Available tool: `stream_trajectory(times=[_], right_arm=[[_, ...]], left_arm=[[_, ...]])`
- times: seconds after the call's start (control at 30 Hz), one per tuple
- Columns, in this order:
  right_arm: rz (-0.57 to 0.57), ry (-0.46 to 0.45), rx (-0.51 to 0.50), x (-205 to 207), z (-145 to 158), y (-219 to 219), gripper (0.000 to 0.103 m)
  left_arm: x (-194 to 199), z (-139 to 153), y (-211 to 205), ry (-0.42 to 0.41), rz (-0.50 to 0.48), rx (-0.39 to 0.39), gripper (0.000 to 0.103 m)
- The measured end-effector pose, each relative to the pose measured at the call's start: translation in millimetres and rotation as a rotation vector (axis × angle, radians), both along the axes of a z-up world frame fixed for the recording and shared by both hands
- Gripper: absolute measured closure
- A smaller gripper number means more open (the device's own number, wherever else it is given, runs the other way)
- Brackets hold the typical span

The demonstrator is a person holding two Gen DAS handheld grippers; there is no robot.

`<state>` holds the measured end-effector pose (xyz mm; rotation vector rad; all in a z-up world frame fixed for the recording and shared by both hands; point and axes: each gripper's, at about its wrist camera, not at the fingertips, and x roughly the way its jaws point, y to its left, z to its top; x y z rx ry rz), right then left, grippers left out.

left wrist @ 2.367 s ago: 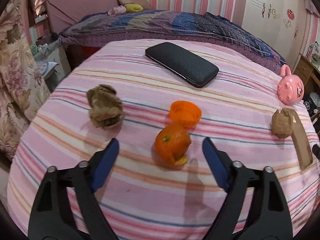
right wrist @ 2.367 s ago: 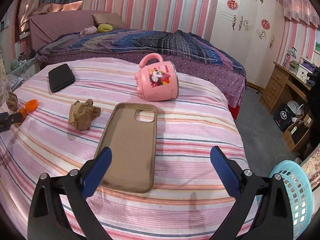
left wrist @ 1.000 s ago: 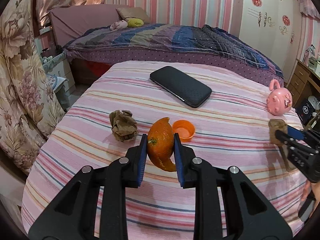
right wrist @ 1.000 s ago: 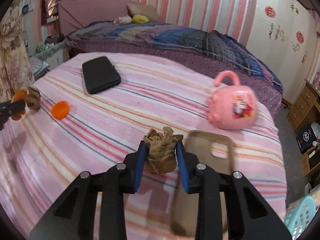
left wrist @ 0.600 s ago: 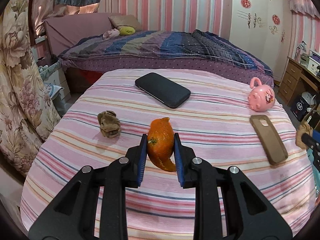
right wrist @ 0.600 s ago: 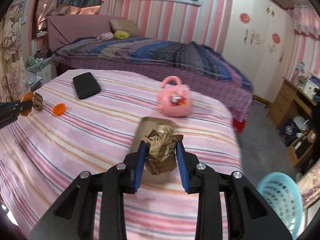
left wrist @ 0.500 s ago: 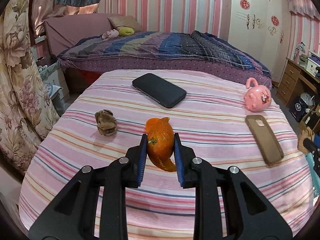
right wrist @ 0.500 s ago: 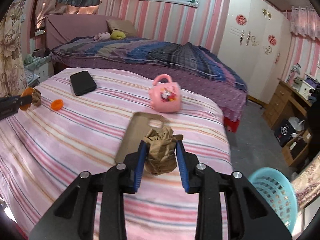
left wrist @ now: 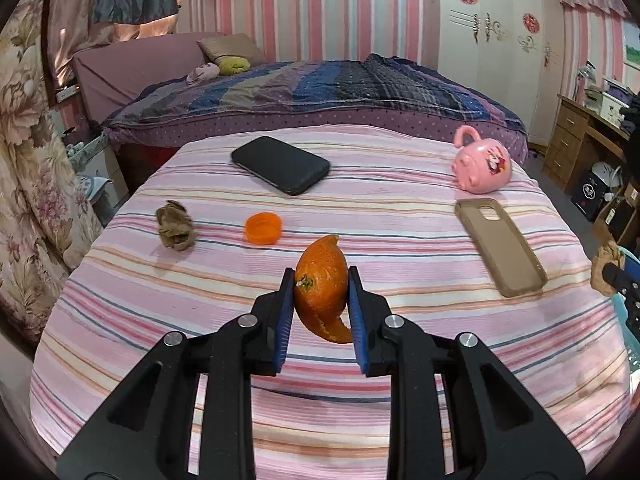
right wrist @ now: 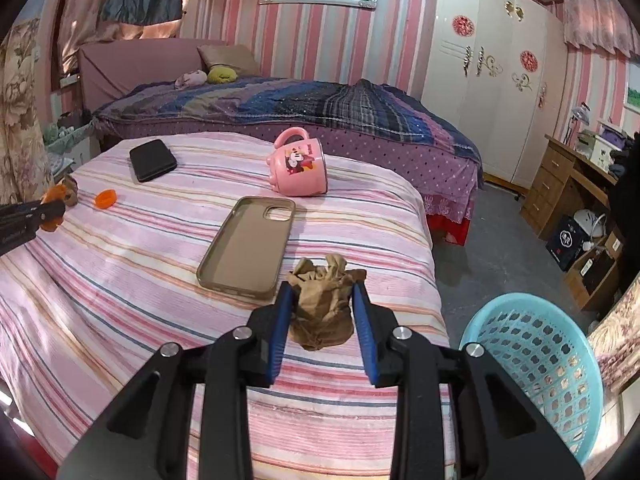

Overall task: Collect trash
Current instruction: 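Carry the peel and paper scrap to the basket and release both tools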

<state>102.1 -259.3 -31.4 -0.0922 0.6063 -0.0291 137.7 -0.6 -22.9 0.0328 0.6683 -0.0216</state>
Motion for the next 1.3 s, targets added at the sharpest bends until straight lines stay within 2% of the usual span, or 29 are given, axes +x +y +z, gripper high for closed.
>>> stream_trajectory(times=[0.2,0.3,0.57,0.77,0.9,1.07,1.3], right_arm=[[-0.008,-0.028,0.018,-2.6,4.9,-4.5,0.072],[-0.009,-0.037,0.020,-2.0,6.4,-7.8,0.072],[-0.031,-0.056,0.019,-7.1,13.4,-30.2,0.072],[-0.098,-0.060,0.009,-17.7,17.0,-71.5,0.072],[-0.180,-0.047,-0.005,-32.8,13.8,-116.1,0.072],[-0.265,-0.032,-0.019,-48.3,10.5,-161.8,0.072],[-0.352,-0.021,-0.008,-62.1,0.1,-219.5,0.072]], left_arm=[[0.7,-8.5,-20.8,0.020,-0.039,0.009,0.079],[-1.3,-7.1,-30.9,0.009,-0.047,0.028,0.079],[-12.0,1.6,-64.7,-0.030,-0.104,0.014,0.079],[-20.6,8.7,-100.7,-0.076,-0.159,0.001,0.079],[-24.3,6.4,-128.1,-0.097,-0.196,-0.031,0.079],[-30.5,-5.7,-179.1,-0.093,-0.270,0.000,0.079],[-40.4,-12.3,-261.7,-0.073,-0.394,-0.055,0.079]])
